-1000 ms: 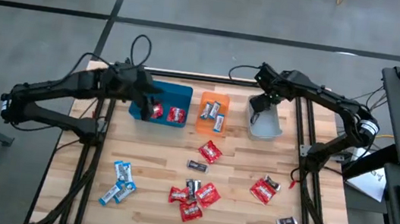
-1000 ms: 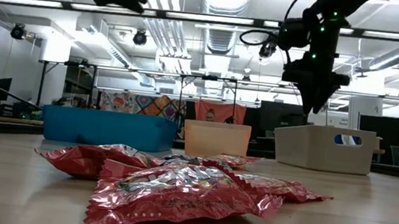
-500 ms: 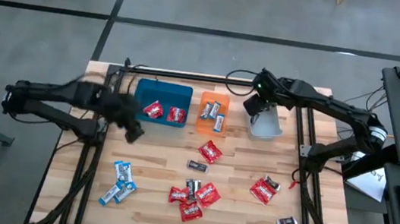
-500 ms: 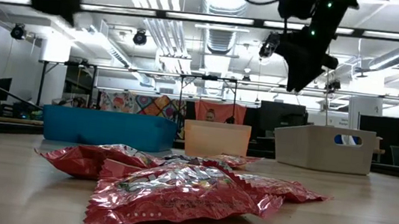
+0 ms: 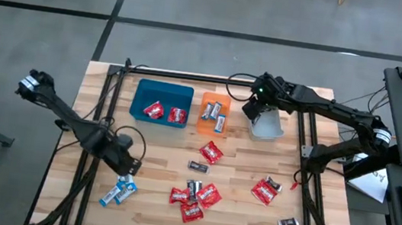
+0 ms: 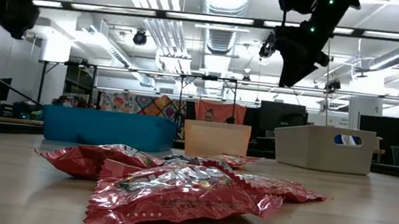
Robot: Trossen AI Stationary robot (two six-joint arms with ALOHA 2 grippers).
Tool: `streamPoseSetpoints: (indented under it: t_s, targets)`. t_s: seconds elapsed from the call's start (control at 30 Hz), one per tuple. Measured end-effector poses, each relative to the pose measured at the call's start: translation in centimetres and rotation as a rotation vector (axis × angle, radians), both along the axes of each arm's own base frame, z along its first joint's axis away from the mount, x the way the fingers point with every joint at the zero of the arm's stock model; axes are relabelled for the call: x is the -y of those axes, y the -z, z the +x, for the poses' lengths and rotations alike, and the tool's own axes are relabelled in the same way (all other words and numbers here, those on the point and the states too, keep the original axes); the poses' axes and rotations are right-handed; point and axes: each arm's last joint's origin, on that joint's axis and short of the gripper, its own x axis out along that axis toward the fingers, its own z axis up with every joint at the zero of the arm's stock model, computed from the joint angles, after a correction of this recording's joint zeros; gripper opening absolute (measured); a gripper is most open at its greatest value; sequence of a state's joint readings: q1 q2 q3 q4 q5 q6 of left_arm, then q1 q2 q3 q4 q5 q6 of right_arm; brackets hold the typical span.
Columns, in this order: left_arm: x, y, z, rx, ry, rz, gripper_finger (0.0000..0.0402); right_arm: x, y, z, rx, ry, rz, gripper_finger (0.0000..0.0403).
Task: Sort candy
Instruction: Put the white chocolate bar into the orange bin
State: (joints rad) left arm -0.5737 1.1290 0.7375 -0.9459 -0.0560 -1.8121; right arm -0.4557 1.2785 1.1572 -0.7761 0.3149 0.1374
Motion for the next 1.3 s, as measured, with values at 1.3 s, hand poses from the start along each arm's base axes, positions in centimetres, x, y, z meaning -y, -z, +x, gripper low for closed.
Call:
streamPoseSetpoints:
  t_s: [1.3]
  targets:
    - [4.0, 7.9, 5.2, -0.307, 0.083, 0.277, 0.0073, -0.4, 4.1, -0.7, -0.075, -0.009, 0.042, 0.0180]
